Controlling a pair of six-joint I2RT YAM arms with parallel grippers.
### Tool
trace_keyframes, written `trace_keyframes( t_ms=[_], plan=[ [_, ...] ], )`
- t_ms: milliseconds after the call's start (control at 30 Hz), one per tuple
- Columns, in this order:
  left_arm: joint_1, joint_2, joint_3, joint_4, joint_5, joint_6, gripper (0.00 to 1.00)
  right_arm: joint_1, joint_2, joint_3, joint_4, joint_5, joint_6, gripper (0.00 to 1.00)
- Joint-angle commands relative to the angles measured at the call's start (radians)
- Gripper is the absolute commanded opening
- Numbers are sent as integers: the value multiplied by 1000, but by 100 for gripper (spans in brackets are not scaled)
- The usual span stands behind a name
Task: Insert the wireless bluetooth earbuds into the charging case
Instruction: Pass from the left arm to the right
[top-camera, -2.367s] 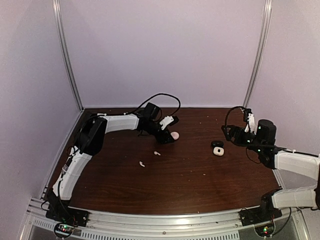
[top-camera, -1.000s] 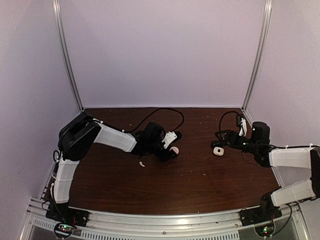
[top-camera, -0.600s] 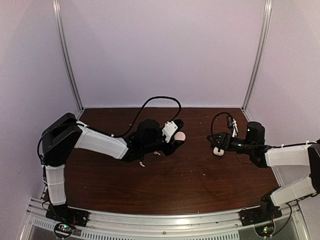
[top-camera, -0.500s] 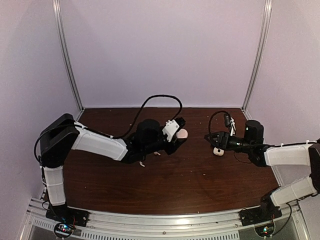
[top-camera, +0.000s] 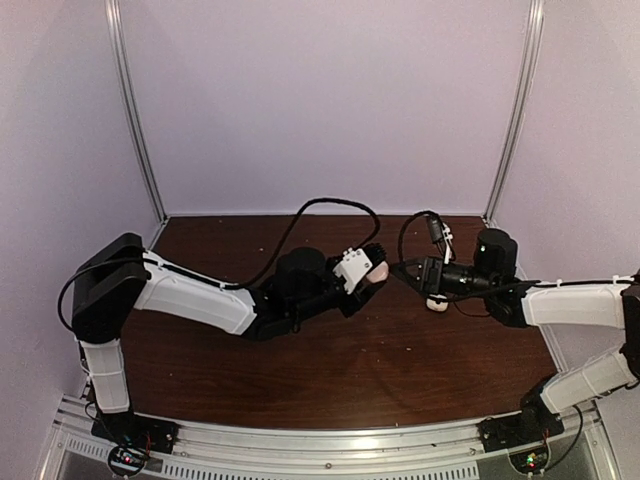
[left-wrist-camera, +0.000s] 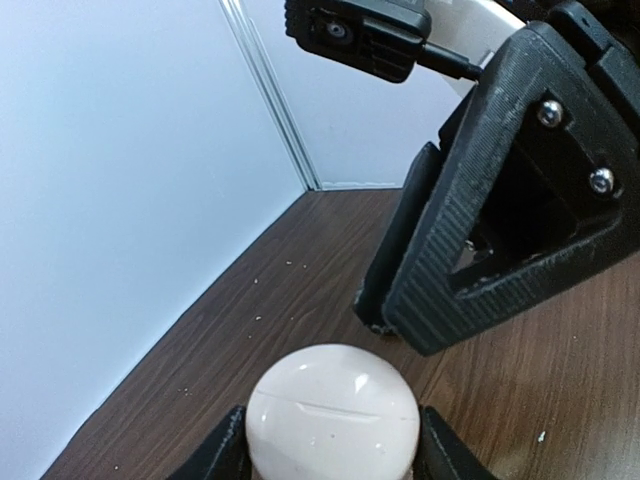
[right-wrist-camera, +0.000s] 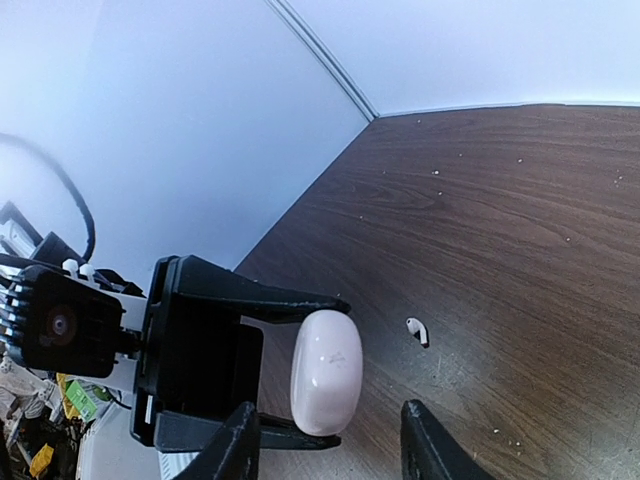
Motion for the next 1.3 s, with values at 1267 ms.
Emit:
trace_keyframes(
  t_ms=[1267],
  plan=[
    [-20, -252, -176, -62, 113, 69, 68, 77, -18, 126, -239, -32, -305, 11]
  ],
)
